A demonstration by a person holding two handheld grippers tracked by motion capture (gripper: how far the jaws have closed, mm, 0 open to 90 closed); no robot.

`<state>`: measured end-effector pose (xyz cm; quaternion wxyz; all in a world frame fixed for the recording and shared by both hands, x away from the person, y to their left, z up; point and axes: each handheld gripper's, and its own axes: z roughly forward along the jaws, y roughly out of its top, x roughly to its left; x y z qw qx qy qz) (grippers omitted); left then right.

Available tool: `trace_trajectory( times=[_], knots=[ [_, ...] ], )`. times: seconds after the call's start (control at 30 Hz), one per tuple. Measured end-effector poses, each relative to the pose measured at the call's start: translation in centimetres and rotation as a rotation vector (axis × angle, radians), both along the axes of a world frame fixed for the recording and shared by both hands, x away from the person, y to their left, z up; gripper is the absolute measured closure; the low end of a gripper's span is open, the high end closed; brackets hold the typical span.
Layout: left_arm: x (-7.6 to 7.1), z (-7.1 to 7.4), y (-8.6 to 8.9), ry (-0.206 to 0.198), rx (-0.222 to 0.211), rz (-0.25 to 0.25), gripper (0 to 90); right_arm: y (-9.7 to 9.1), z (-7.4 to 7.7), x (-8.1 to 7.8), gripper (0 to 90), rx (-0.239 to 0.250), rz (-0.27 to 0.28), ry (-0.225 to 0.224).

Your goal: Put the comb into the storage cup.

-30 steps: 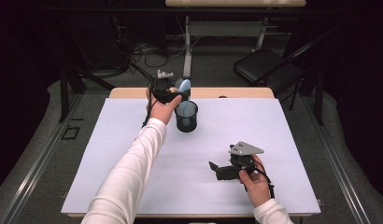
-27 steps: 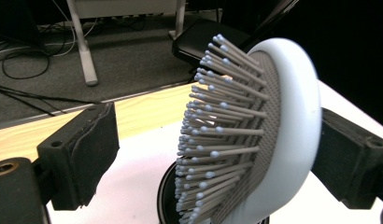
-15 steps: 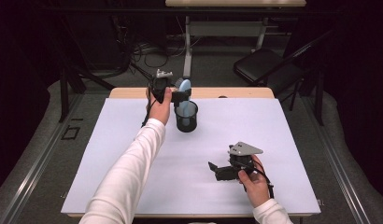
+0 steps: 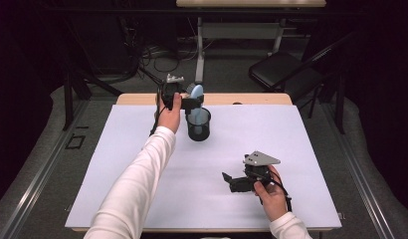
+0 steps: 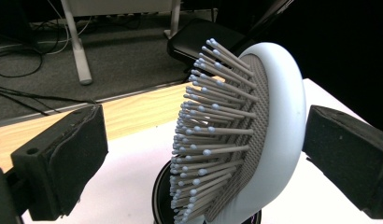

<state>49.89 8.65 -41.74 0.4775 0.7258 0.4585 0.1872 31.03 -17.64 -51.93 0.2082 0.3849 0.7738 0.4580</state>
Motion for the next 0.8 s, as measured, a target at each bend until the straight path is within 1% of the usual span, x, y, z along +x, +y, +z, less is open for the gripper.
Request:
trace_trajectory(
  times=[0.13,0.23,0.7,0.8],
  knots=[
    [0.02,-0.03,0.01,0.005,-0.002,-0.003,0.5,0.01,0.01,-0.02,0.0,0.000,0.000,0.001],
    [0.00,-0.01,0.01,0.003,0.008,-0.002,0.5,0.01,0.01,-0.02,0.0,0.000,0.000,0.001],
    [0.07,-0.14,-0.04,0.013,0.019,-0.004,0.6,-0.04,0.01,0.01,0.0,0.003,0.000,0.000],
    [0.02,-0.12,-0.08,0.017,0.037,-0.007,0.6,-0.07,0.01,0.02,0.0,0.000,0.001,0.000]
  ],
)
